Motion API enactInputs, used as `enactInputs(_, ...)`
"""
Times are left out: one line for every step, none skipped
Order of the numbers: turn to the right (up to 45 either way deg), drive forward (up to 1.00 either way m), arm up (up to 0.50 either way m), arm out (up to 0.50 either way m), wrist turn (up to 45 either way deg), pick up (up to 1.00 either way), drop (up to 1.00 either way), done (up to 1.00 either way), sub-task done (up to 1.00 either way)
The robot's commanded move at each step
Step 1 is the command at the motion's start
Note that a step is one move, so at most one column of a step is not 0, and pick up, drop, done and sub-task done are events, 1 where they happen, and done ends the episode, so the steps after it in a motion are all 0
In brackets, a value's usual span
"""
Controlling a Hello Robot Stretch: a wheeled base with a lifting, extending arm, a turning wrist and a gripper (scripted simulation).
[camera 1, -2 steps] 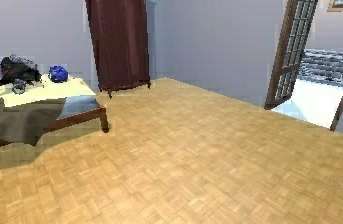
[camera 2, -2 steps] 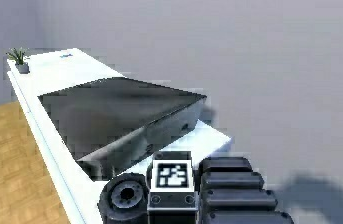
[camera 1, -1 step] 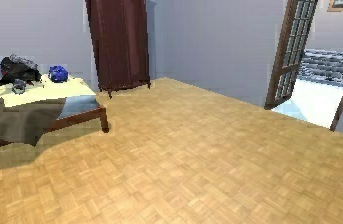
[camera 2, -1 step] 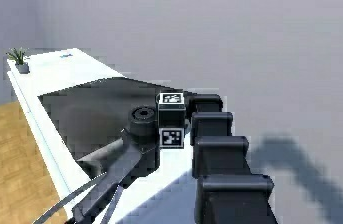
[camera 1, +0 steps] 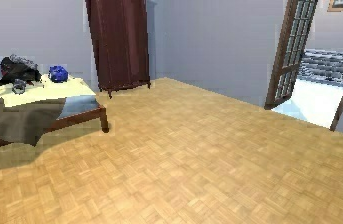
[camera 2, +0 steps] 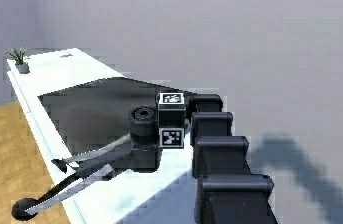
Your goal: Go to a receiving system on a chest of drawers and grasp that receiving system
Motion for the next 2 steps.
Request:
enactInputs(0.0, 0.0, 0.0, 0.0, 30.0, 0.0, 0.0, 0.0, 0.0)
enactInputs(0.0, 0.0, 0.0, 0.0, 0.0, 1.0, 0.0, 0.0, 0.0)
